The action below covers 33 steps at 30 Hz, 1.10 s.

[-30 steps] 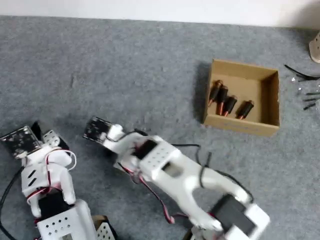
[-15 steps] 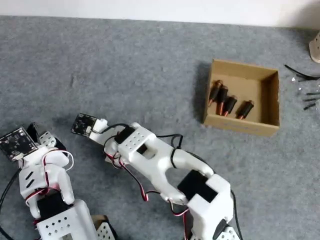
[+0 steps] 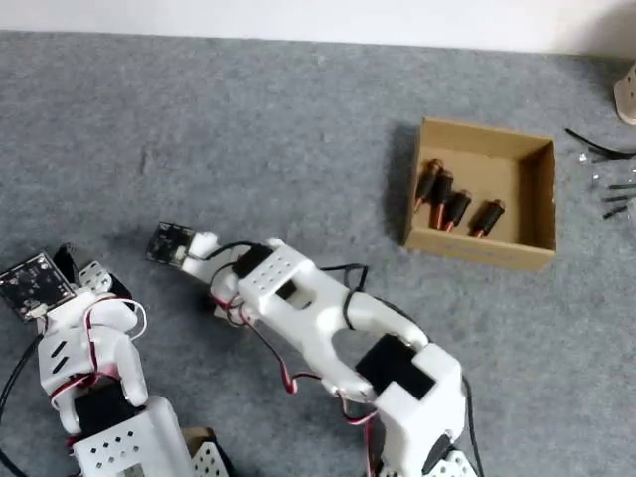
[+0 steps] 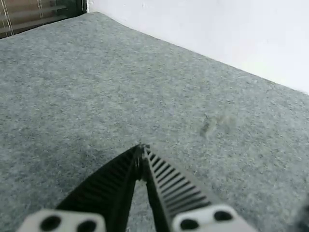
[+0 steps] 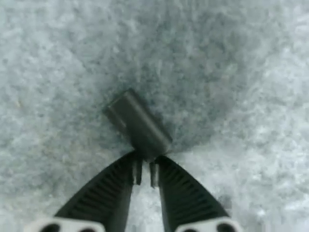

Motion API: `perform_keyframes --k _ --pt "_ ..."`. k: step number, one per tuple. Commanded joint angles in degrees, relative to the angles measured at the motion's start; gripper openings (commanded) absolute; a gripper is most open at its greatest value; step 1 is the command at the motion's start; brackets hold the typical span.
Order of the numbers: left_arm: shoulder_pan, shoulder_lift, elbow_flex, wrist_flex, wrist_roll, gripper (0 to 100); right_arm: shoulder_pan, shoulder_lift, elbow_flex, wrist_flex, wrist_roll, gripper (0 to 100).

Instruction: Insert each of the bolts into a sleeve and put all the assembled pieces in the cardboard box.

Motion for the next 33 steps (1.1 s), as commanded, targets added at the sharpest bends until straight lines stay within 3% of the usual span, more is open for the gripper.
perform_keyframes --k 1,7,14,19,25,33 --pt "1.6 0.5 -0.2 0.2 0.4 1 5.5 -14.0 6.0 -0.3 -1.6 0.5" --pt "4.1 0.5 0.2 0.1 0.4 1 13.4 -32.2 26.2 -10.9 -2.1 0.5" --pt "4.1 0.5 0.4 -1.1 0.4 1 20.0 -41.8 38.8 -12.0 -2.2 0.5" --pt "3.9 0.5 0.4 -1.1 0.4 1 13.9 -42.9 40.2 -11.8 -2.1 3.9" --pt "1.6 0.5 0.3 -1.1 0.4 1 5.5 -36.1 30.7 -10.0 -1.8 25.7" --pt "1.6 0.5 0.3 -1.1 0.4 1 -5.7 -10.2 4.5 -5.1 -1.6 27.0"
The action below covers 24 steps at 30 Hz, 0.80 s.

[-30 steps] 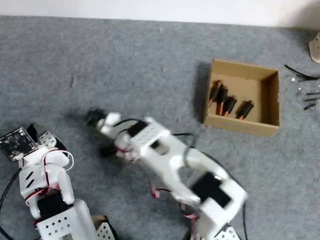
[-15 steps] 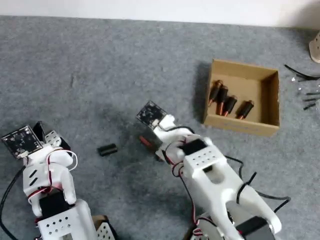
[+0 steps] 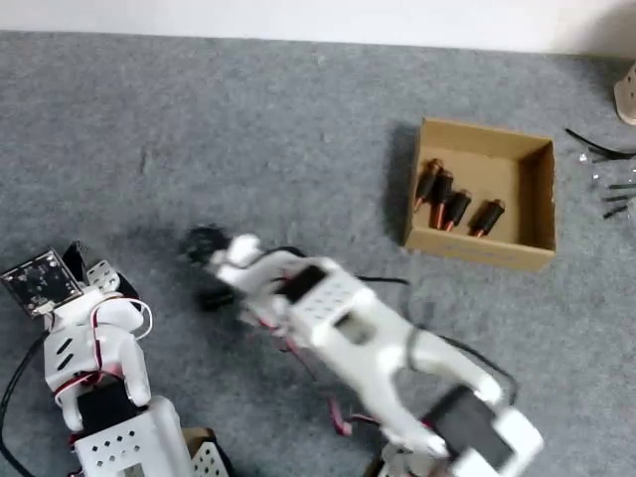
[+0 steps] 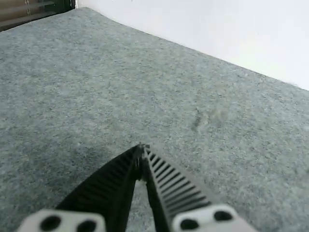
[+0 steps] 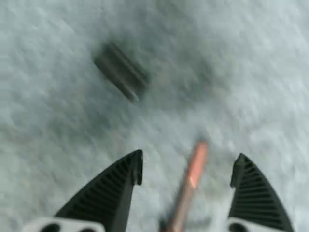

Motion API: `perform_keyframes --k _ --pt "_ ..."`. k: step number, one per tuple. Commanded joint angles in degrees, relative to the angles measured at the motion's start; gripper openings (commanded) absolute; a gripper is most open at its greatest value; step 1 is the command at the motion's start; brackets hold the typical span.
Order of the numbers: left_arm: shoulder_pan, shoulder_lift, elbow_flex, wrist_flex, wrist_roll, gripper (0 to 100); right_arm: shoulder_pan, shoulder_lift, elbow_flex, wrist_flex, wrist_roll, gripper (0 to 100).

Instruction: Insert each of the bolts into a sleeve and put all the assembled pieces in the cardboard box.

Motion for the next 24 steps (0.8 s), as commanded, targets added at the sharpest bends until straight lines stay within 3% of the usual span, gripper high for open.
perform_keyframes --k 1,7,12,14,18,24 --pt "-0.7 0.5 -0.3 -1.1 0.4 1 -5.9 11.1 -13.9 1.1 -0.1 27.0" --pt "-0.7 0.5 0.7 -3.3 0.4 1 -4.4 26.0 -27.8 10.6 -0.1 27.0" --pt "-0.7 0.5 1.1 -4.2 0.4 1 -1.4 31.7 -29.7 11.7 -0.1 26.5" --pt "-0.7 0.5 1.1 -4.2 0.4 1 -1.5 33.1 -29.8 12.0 -0.1 21.1" --pt "-0.7 0.5 1.1 -4.1 0.4 1 -1.5 33.4 -29.8 12.1 -0.2 0.0" --pt "-0.6 0.5 1.4 -4.2 0.4 1 -1.6 32.7 -29.6 12.1 -0.3 0.5"
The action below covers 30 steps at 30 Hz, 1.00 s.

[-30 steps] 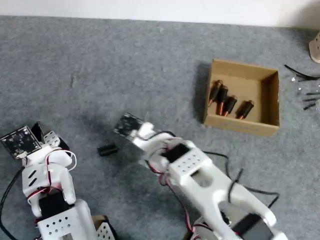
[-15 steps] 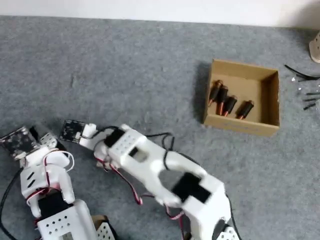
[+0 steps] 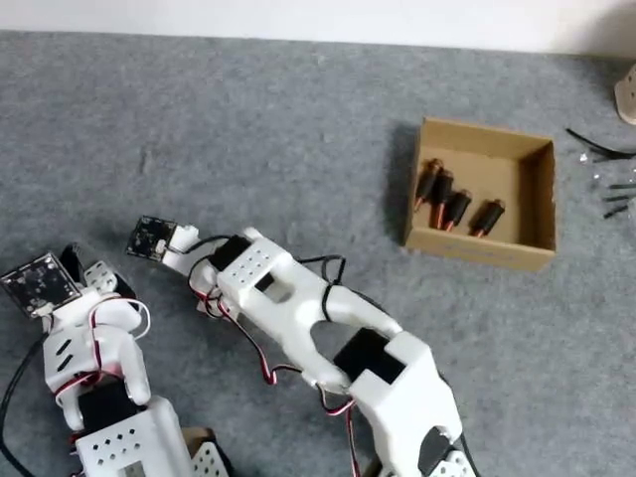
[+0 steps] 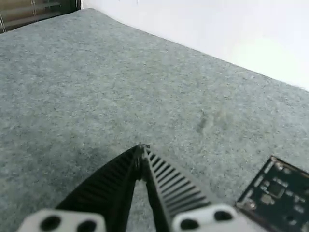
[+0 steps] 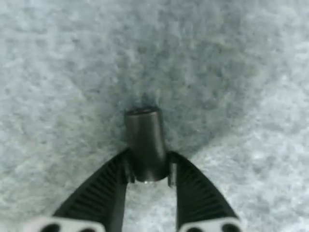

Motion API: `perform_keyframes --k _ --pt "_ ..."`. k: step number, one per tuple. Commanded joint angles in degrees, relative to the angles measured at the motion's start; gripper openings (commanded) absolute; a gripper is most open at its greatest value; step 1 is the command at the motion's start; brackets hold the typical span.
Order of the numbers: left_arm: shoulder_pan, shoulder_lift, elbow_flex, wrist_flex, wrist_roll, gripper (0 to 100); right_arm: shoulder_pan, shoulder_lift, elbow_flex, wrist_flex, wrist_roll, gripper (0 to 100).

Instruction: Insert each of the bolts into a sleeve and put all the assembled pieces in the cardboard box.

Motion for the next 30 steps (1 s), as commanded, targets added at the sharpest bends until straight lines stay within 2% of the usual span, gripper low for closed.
perform_keyframes --k 1,5,8,11,16,21,26,30 --pt "0.0 0.0 -0.4 -1.3 0.4 1 0.5 -1.4 0.7 0.5 -0.3 0.5" --pt "0.0 0.0 -0.4 -1.4 0.4 1 2.9 -13.3 4.7 0.4 -1.0 0.5" --pt "0.0 0.0 -0.4 -1.4 0.4 1 7.7 -26.9 11.5 -1.5 -5.5 0.5" --pt "0.0 0.0 -0.4 -1.4 0.4 1 14.4 -40.0 21.8 -6.1 -10.0 0.5" --pt "0.0 0.0 -0.4 -1.4 0.4 1 22.9 -55.2 41.4 -14.1 -11.1 0.5" --pt "0.0 0.0 -0.4 -1.4 0.4 1 29.2 -62.8 55.3 -16.4 -11.1 0.5" --pt "0.3 0.0 -0.4 -1.4 0.4 1 38.6 -65.3 64.0 -16.6 -15.5 0.5" --pt "6.0 0.4 -0.1 -1.2 -0.8 1 41.3 -65.3 67.7 -16.7 -15.6 1.0"
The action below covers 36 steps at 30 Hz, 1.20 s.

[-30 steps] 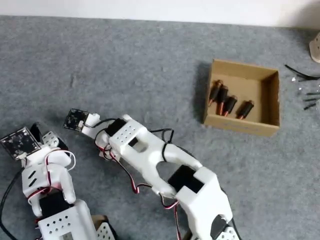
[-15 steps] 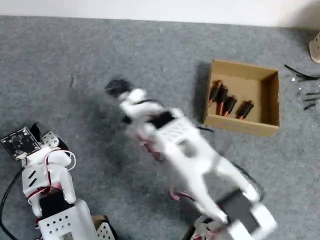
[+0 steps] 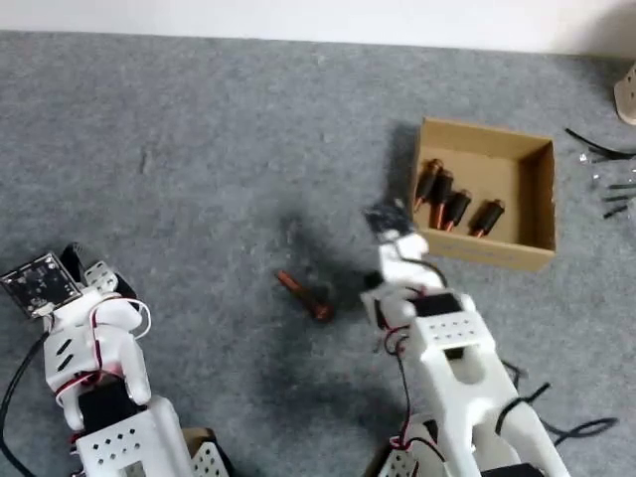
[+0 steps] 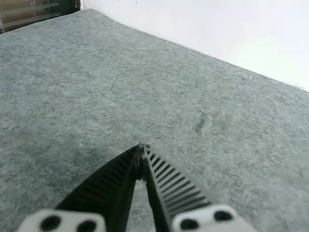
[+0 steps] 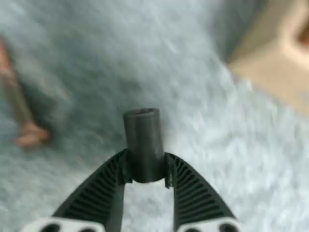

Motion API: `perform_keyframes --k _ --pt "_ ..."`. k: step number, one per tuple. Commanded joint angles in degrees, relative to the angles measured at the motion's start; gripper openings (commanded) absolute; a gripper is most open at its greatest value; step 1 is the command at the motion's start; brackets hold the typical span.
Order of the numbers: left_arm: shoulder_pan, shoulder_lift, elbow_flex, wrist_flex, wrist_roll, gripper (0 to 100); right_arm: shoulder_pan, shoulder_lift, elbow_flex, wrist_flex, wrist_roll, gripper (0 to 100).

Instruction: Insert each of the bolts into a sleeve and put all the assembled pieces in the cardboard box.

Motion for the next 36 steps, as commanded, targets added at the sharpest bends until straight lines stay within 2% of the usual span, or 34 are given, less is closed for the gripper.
perform_keyframes --k 1,6,10,15,18,22,27,32,36 --pt "7.3 0.4 0.4 -1.2 -3.1 1 1.6 -2.0 1.2 -1.7 -0.6 1.0" --pt "24.0 0.6 1.3 0.0 -18.0 1 1.6 -2.0 1.5 -1.7 -0.6 1.1" --pt "33.6 0.7 -2.6 9.2 -29.9 1 1.6 -2.0 1.5 -1.7 -0.6 1.1" --pt "42.1 0.7 -8.5 19.4 -36.9 1 1.6 -2.0 1.6 -4.8 -0.6 1.1" --pt "47.6 0.7 -8.7 20.4 -40.6 1 1.6 -1.9 1.7 -5.0 -0.6 1.1" --pt "49.3 2.7 -10.2 20.6 -42.4 1 1.6 -1.9 1.7 -5.0 -0.6 1.1" --pt "50.0 19.9 -17.8 20.1 -46.5 1 1.6 -1.9 1.7 -5.0 -0.6 1.1" --pt "56.1 44.1 -30.4 19.8 -49.8 1 1.7 -1.9 1.7 -5.1 -0.6 1.1" --pt "60.8 64.2 -39.8 20.0 -54.2 12 2.2 -1.9 1.6 -5.1 -0.6 1.1"
